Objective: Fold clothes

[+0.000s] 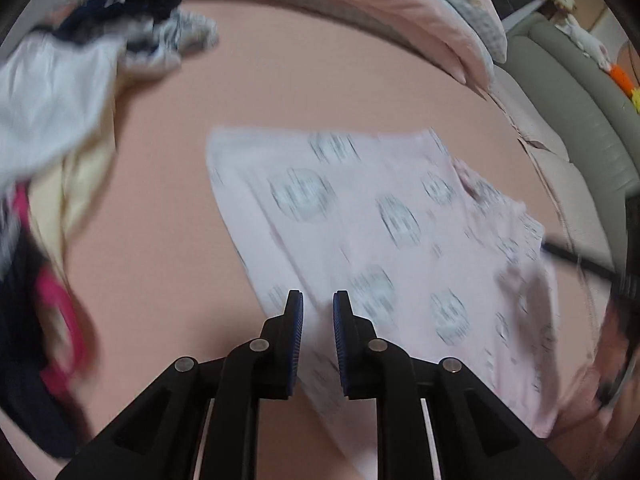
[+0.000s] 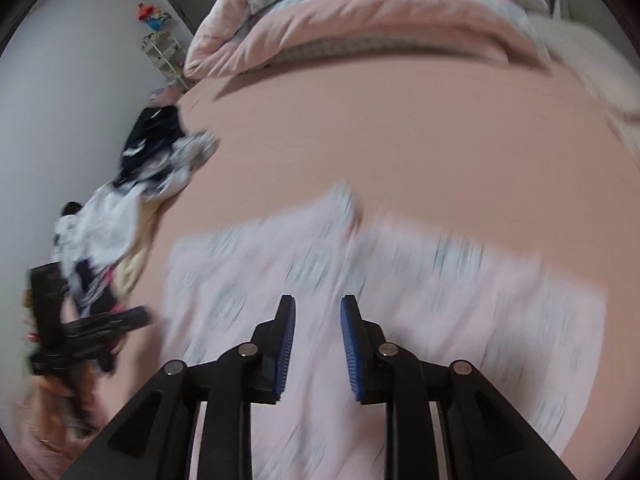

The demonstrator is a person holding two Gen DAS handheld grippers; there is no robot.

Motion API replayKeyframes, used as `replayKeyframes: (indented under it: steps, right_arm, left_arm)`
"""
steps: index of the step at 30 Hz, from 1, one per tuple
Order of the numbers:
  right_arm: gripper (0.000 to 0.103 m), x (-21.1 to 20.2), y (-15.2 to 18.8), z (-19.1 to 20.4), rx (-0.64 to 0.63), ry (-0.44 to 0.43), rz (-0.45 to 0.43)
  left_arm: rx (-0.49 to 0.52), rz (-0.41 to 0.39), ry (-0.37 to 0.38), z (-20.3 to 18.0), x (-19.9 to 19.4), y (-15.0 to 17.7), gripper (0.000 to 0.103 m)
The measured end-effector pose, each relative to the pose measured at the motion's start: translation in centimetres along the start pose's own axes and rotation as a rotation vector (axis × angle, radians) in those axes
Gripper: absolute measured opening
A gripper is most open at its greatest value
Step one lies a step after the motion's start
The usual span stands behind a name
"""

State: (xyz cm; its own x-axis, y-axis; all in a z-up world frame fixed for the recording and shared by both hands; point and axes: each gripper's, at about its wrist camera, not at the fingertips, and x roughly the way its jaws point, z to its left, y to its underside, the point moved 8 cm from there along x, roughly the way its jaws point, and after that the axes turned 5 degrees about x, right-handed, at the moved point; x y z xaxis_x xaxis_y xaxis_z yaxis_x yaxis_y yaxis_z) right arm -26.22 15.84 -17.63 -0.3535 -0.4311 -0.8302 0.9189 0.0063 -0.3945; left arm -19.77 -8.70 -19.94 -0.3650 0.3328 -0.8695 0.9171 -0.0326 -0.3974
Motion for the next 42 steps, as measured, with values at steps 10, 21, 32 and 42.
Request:
replayKeyframes:
  steps: [10,21,32,42]
  right_arm:
    - [0.025,-4.6,9.9,-7.9,-0.051,0.256,0.064]
    - [0.04,-5.2,1.2,-23.6,0.279,0.34,-0.036]
    - [0.015,0.4,-2.2,-22.9,0.164,0.215,-0.053]
    - [0.005,-5.8,-3.3,-19.9,0.095,0.18,-0.194]
  left_arm:
    - [0.256,0.015,0.074,-12.0,0.2,0.2,0.013]
    - [0.384,-0.045,-0.037,-19.5,9.6,-15.9,0.014]
    - [0.453,0.095,-0.075,-19.9,17.7,-15.3,0.019]
    - [0.501,-0.114,-0.004,-23.2,12.0,-17.1,0.007]
